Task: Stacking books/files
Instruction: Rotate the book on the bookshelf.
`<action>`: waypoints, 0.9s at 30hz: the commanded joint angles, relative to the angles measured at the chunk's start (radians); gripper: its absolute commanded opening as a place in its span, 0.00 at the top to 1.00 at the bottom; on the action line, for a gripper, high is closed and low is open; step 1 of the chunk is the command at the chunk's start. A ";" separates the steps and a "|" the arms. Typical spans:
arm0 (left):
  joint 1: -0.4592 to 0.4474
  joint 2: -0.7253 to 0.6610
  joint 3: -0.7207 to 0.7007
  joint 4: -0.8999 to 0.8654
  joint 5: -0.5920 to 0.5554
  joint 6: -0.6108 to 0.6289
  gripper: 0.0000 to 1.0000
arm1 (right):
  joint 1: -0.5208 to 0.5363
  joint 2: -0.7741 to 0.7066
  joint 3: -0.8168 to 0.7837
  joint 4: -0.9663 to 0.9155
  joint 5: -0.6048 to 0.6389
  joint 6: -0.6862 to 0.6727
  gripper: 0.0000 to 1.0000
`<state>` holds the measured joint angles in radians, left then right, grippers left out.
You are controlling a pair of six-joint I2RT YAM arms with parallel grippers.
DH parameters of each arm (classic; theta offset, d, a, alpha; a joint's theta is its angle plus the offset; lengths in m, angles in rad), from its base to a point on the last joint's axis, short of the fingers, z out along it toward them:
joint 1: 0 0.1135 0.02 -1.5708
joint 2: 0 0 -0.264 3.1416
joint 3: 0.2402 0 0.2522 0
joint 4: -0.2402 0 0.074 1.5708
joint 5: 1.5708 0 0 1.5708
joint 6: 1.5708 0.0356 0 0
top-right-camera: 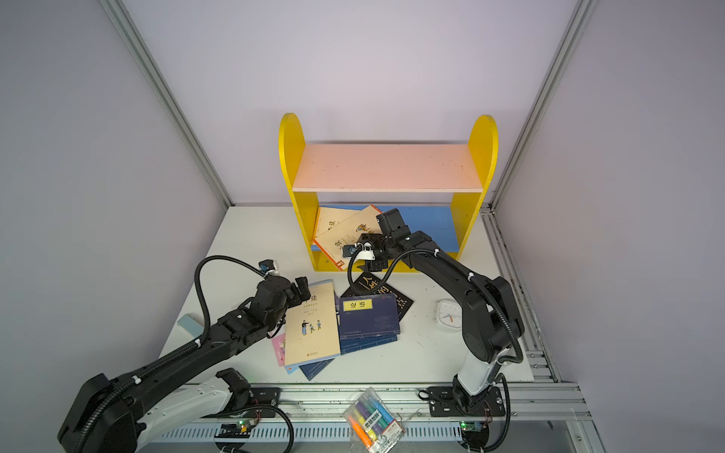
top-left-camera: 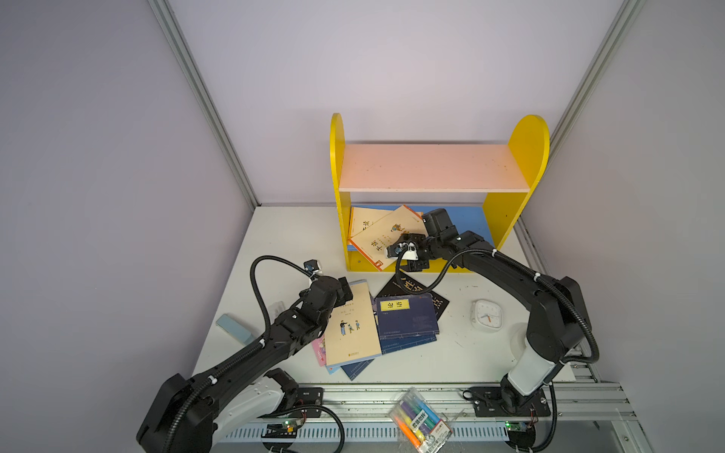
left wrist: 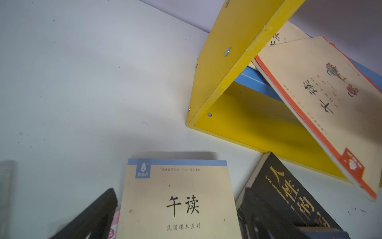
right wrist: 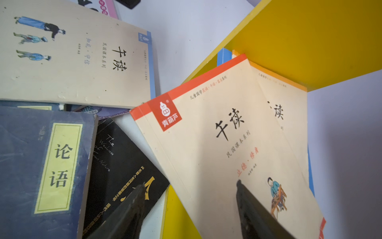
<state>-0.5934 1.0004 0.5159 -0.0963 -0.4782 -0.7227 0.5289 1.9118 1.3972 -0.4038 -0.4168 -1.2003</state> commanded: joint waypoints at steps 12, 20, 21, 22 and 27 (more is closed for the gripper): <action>0.012 -0.006 -0.016 0.051 -0.021 0.018 0.02 | 0.010 0.155 0.213 0.017 0.003 0.190 0.28; 0.013 -0.008 -0.042 0.082 -0.015 0.007 0.02 | 0.029 0.243 0.341 0.008 -0.005 0.297 0.28; 0.013 -0.007 -0.043 0.083 -0.015 0.007 0.02 | 0.032 0.249 0.349 0.013 -0.002 0.309 0.28; 0.014 -0.009 -0.046 0.083 -0.014 0.007 0.02 | 0.034 0.254 0.356 0.023 -0.005 0.323 0.28; 0.019 -0.015 -0.053 0.083 -0.009 0.009 0.02 | 0.036 0.247 0.355 0.011 -0.048 0.298 0.28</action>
<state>-0.5777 0.9909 0.4656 -0.0345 -0.4908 -0.7151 0.5636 2.1609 1.7481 -0.4000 -0.4267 -0.9051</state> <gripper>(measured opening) 0.978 0.717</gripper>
